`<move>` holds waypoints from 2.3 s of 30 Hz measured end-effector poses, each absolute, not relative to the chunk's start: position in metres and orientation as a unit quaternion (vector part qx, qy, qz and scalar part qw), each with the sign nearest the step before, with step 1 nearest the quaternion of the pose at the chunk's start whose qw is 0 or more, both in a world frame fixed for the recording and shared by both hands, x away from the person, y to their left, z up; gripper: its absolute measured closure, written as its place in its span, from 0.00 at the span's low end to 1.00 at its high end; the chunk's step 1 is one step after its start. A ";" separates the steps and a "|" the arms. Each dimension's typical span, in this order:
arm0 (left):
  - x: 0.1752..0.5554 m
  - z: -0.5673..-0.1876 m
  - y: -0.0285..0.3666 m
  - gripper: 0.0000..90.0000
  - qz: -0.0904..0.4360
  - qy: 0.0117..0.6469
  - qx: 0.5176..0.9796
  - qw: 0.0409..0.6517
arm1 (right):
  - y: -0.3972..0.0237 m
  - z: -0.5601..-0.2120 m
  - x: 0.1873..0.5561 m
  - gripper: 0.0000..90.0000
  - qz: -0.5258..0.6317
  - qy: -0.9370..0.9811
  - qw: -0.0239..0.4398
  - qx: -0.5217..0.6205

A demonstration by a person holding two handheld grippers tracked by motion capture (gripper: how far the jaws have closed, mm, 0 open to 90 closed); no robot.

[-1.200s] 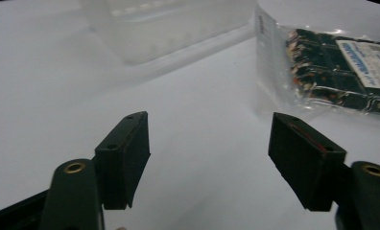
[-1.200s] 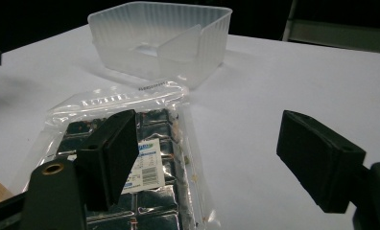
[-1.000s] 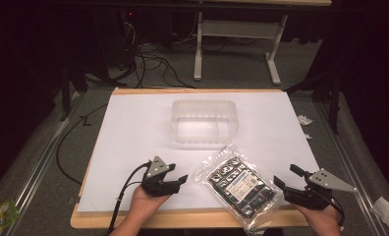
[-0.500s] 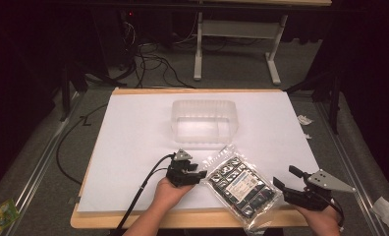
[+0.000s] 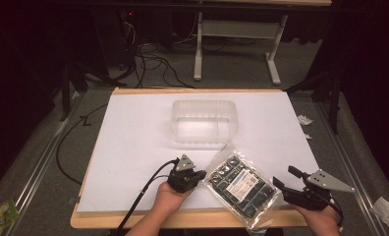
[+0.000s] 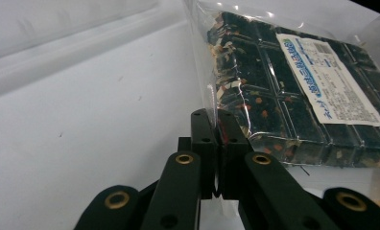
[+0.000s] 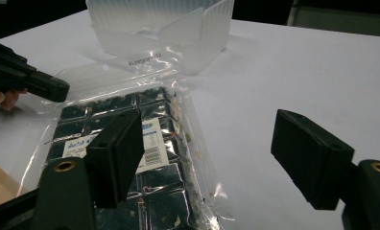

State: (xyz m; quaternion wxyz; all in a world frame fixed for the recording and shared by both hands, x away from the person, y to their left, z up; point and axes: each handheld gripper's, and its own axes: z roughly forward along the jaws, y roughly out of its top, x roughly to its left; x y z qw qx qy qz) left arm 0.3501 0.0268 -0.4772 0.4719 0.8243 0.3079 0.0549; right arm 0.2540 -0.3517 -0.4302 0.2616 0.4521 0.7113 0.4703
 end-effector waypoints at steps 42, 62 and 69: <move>0.318 -0.356 0.071 0.99 0.223 0.212 0.701 0.643 | -0.281 -0.386 0.297 0.20 0.554 0.699 0.257 0.373; 0.304 -0.353 0.059 0.98 0.218 0.176 0.716 0.639 | -0.297 -0.364 0.340 0.63 0.591 0.692 0.261 0.323; 0.302 -0.353 0.057 0.98 0.215 0.169 0.718 0.640 | -0.301 -0.372 0.352 0.67 0.569 0.723 0.241 0.309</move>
